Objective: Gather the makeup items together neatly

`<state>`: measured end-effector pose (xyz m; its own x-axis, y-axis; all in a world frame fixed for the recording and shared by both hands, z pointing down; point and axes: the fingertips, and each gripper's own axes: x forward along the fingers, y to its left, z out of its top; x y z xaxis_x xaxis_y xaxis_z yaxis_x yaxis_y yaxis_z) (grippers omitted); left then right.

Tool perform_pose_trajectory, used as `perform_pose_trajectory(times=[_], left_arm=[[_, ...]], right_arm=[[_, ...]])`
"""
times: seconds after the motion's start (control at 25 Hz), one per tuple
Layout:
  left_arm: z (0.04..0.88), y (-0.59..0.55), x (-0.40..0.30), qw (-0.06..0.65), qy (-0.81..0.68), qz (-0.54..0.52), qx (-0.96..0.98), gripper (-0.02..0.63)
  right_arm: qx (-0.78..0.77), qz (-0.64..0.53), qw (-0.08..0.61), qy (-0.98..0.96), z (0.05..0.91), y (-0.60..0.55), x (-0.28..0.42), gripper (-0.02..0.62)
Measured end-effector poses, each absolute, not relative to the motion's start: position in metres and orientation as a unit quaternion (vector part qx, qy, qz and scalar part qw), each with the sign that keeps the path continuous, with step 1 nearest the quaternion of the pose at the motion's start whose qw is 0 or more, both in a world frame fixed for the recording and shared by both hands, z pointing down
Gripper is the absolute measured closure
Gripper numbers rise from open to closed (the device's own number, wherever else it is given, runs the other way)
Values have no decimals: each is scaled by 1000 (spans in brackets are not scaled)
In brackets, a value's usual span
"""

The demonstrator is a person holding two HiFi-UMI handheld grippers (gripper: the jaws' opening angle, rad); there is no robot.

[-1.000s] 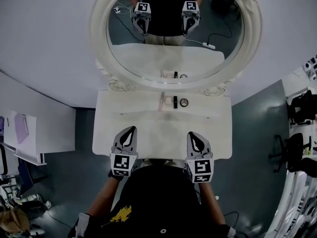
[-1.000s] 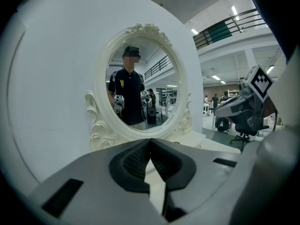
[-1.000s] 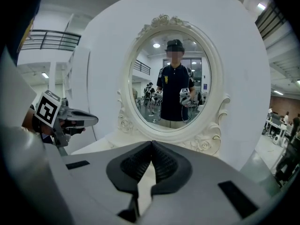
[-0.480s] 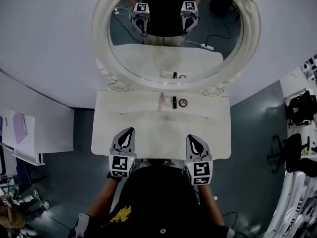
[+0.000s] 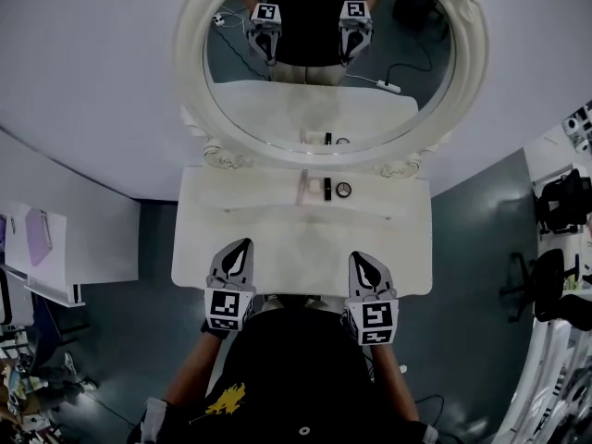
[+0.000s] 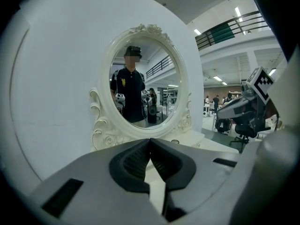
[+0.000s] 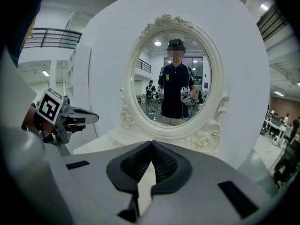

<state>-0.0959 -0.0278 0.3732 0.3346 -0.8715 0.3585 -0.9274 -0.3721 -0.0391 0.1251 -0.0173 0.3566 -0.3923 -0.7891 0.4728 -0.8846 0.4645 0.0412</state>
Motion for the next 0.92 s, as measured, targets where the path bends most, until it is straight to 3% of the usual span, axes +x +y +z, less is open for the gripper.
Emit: perform_pose_trajectory(times=[0.92], left_arm=[[371,-21,-94,90,-540,153,822,592]], right_arm=[[527,104,202,-819,367,-30,125,581]])
